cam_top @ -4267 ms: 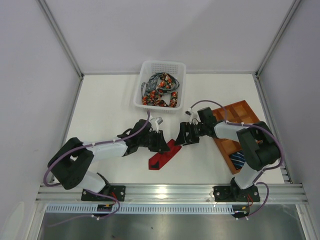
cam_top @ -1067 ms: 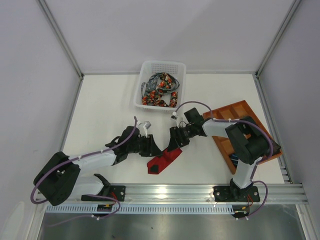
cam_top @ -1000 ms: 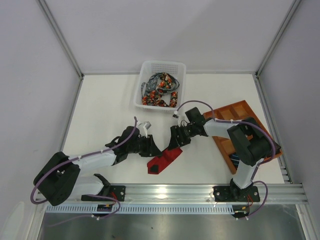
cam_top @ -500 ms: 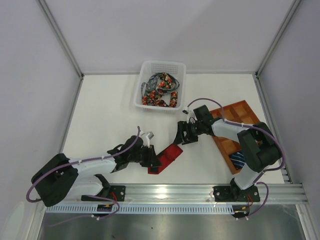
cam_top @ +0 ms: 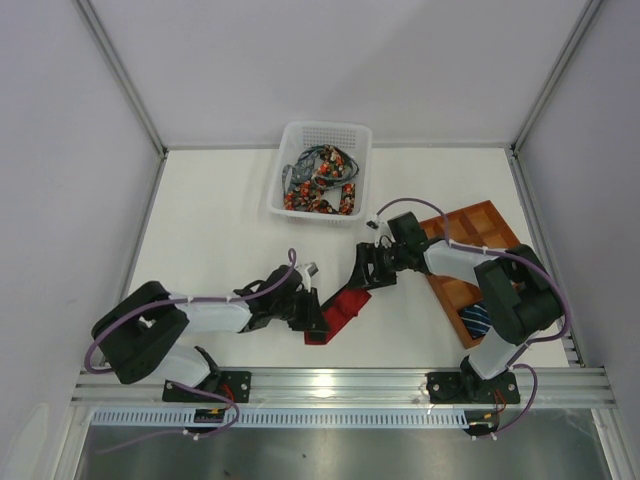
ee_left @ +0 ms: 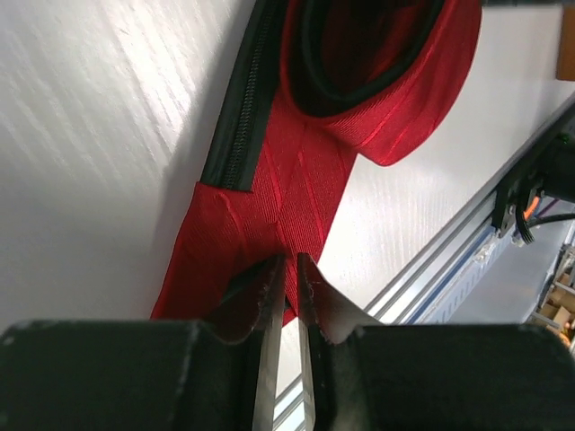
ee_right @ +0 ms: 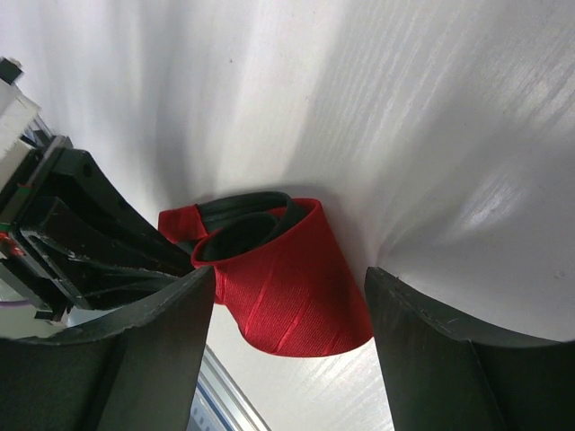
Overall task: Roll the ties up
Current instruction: Roll the tie
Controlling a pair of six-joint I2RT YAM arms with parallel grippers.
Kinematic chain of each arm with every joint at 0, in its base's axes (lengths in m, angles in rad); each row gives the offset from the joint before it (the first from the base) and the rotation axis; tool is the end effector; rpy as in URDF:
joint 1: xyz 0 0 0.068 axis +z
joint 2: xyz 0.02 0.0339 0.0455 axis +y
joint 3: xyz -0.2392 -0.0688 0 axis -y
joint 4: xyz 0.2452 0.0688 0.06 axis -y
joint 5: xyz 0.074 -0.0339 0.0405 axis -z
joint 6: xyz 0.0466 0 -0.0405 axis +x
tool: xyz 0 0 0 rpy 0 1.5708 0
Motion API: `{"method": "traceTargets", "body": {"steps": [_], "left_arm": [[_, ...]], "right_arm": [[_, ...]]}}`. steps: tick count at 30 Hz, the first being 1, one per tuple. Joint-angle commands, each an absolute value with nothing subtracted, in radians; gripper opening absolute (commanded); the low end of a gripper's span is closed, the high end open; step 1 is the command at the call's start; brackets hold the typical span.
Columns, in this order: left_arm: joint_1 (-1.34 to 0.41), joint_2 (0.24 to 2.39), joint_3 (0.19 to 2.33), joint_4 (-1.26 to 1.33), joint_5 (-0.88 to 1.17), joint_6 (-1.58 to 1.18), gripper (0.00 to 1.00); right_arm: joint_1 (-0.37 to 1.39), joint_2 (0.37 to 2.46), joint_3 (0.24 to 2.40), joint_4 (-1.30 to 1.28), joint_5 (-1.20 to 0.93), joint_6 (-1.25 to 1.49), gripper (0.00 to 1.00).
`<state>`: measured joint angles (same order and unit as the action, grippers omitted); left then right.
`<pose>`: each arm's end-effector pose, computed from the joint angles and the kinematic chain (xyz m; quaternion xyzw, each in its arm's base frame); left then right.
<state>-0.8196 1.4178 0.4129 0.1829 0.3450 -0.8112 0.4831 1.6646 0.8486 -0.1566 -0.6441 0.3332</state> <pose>0.1563 -0.1905 0.0888 0.0666 0.9166 -0.3718 0.1307 0.2675 0.1719 0.1222 -0.1609 0.8969 0.3886 0.1365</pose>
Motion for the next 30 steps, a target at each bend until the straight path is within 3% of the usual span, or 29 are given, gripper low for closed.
{"method": "traceTargets", "body": {"steps": [1, 11, 16, 21, 24, 25, 27, 30], "left_arm": [[-0.802, 1.456, 0.439, -0.061, 0.155, -0.739, 0.18], [-0.701, 1.41, 0.489, -0.16, 0.107, -0.638, 0.18], [-0.73, 1.235, 0.512, -0.169, 0.181, -0.583, 0.31], [-0.736, 1.158, 0.606, -0.254, 0.163, -0.569, 0.32], [-0.7, 1.209, 0.701, -0.314, 0.095, -0.565, 0.26], [-0.684, 1.233, 0.721, -0.319, 0.092, -0.565, 0.21], [-0.637, 1.33, 0.788, -0.333, 0.08, -0.558, 0.17], [-0.607, 1.481, 0.892, -0.367, 0.077, -0.523, 0.08]], "right_arm": [[0.489, 1.661, 0.83, -0.112, -0.664, 0.351, 0.73], [0.492, 1.595, 0.795, -0.126, -0.553, 0.403, 0.73], [0.492, 1.468, 0.795, -0.235, -0.379, 0.445, 0.74], [0.508, 1.349, 0.773, -0.348, -0.259, 0.518, 0.71], [0.552, 1.273, 0.704, -0.335, -0.22, 0.621, 0.57], [0.567, 1.257, 0.683, -0.328, -0.206, 0.652, 0.43], [0.633, 1.194, 0.603, -0.275, -0.148, 0.756, 0.35], [0.733, 1.121, 0.49, -0.177, -0.02, 0.908, 0.13]]}}
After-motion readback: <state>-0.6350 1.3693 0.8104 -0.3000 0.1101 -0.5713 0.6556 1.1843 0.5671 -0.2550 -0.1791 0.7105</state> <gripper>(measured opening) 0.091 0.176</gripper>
